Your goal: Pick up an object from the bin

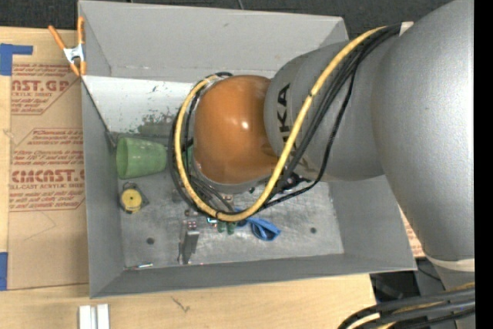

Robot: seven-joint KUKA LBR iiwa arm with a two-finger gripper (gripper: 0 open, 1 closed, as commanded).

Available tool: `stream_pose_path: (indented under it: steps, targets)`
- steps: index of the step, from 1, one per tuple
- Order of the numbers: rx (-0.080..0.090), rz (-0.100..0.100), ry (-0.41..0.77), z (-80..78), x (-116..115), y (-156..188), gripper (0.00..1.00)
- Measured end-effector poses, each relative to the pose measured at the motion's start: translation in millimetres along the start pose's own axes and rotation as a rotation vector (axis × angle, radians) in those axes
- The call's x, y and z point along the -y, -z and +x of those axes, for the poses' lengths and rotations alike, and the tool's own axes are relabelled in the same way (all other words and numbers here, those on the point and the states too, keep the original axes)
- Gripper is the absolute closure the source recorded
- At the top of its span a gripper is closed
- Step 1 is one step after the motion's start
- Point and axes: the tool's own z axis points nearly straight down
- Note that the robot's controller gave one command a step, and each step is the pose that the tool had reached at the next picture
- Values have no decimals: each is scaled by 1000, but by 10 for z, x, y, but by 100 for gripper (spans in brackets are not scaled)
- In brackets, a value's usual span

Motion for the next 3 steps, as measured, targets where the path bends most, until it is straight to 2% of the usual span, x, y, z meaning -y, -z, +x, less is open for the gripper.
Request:
stream_pose_path:
  steps: [1,2,3]
  targets:
    - [12,-1,151,-265,852,-770,0]
    - [19,-1,298,-566,1449,-792,0]
    - [25,-2,298,-581,1440,-778,100]
